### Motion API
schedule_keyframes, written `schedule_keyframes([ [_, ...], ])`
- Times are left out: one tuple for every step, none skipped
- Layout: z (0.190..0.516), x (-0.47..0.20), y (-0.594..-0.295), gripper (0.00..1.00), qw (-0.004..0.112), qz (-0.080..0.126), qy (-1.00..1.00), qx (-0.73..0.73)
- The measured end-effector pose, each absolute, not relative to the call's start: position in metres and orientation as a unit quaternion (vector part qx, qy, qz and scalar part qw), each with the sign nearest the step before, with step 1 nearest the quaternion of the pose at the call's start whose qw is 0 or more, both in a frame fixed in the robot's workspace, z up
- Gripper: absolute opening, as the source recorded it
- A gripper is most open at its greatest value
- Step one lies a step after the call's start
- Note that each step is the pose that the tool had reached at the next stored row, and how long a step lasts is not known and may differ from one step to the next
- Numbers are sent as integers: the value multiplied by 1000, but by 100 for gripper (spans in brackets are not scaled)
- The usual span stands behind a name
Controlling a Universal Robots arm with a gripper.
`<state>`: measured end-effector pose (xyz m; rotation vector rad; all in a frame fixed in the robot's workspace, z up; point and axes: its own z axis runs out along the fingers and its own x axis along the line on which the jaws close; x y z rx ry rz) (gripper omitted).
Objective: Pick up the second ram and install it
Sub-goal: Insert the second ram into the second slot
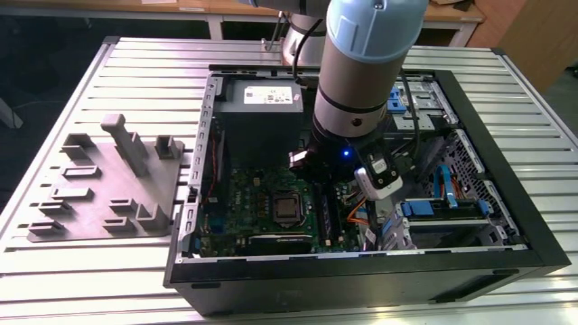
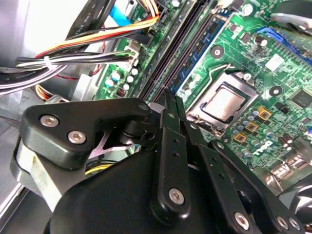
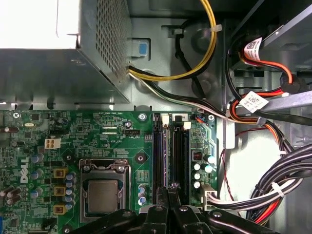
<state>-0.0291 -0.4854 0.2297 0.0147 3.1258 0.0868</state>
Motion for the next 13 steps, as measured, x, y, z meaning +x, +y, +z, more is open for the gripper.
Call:
schedule_keyframes([
  [230, -29, -485, 12, 7, 28, 1000, 5],
  [230, -29, -485, 12, 7, 28, 1000, 5],
  [230, -29, -485, 12, 7, 28, 1000, 5],
  [230, -29, -485, 12, 7, 28, 1000, 5],
  [230, -29, -485, 12, 7, 28, 1000, 5],
  [230, -29, -485, 12, 7, 28, 1000, 5],
  [229, -29, -485, 12, 7, 28, 1000, 5],
  [228, -29, -485, 12, 7, 28, 1000, 5],
  [228, -29, -485, 12, 7, 28, 1000, 5],
  [228, -29, -485, 12, 7, 28, 1000, 5],
  [228, -29, -485, 12, 7, 28, 1000, 5],
  [228, -29, -485, 12, 7, 28, 1000, 5],
  [228, -29, -485, 12, 7, 28, 1000, 5],
])
